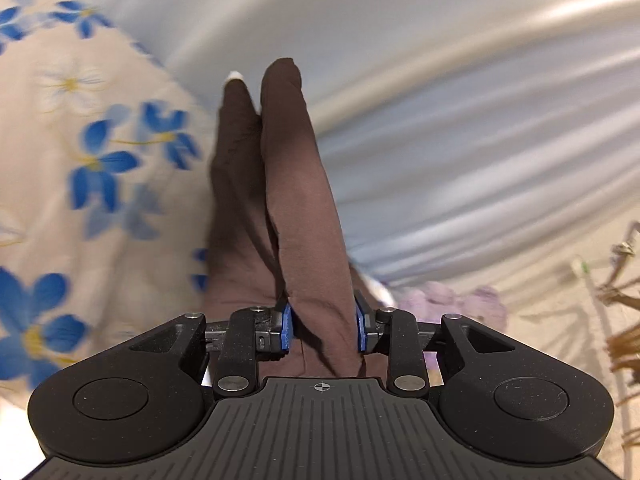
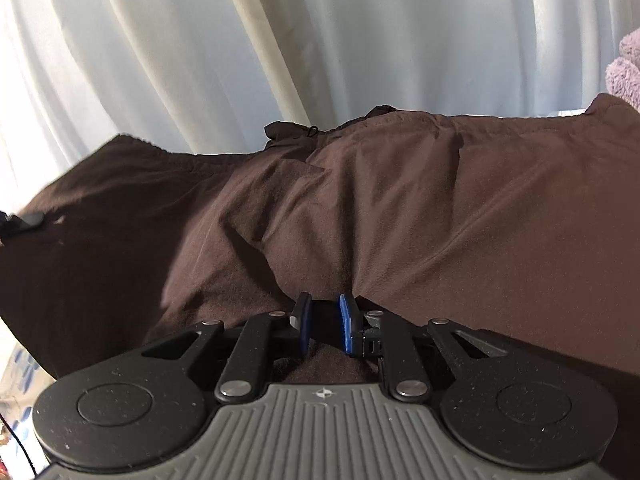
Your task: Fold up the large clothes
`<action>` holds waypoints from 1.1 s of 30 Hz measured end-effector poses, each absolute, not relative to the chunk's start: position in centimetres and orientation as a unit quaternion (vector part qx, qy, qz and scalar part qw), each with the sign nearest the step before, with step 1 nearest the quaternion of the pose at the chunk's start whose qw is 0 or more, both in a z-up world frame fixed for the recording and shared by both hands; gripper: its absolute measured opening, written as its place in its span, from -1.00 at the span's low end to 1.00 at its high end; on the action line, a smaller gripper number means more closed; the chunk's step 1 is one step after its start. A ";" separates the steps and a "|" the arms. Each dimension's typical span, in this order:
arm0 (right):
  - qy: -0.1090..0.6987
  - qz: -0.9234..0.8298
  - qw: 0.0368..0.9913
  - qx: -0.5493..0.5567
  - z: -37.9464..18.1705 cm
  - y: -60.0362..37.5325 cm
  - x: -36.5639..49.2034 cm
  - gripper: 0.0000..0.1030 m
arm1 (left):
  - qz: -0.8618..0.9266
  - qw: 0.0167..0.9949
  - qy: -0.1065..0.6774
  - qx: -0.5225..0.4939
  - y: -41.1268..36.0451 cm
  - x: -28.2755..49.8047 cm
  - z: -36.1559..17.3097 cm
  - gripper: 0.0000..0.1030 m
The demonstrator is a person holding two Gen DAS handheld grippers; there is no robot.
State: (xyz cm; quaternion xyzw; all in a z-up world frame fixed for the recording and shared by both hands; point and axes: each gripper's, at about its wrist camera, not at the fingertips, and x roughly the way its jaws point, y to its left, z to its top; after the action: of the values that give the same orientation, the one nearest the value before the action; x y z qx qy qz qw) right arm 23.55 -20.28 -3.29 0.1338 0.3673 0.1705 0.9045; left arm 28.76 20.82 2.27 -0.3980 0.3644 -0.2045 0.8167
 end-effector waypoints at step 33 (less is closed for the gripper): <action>0.367 0.255 0.837 0.316 -0.1 -24.8 29.9 -0.34 | -0.305 0.786 0.422 -0.335 5.0 34.7 -5.1 -0.62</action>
State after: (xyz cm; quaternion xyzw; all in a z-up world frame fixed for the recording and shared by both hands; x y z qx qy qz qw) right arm 29.93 -24.82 -0.09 0.3159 0.3666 0.2552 0.8371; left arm 34.68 4.96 -5.06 -0.3350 0.4215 -0.3047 0.7856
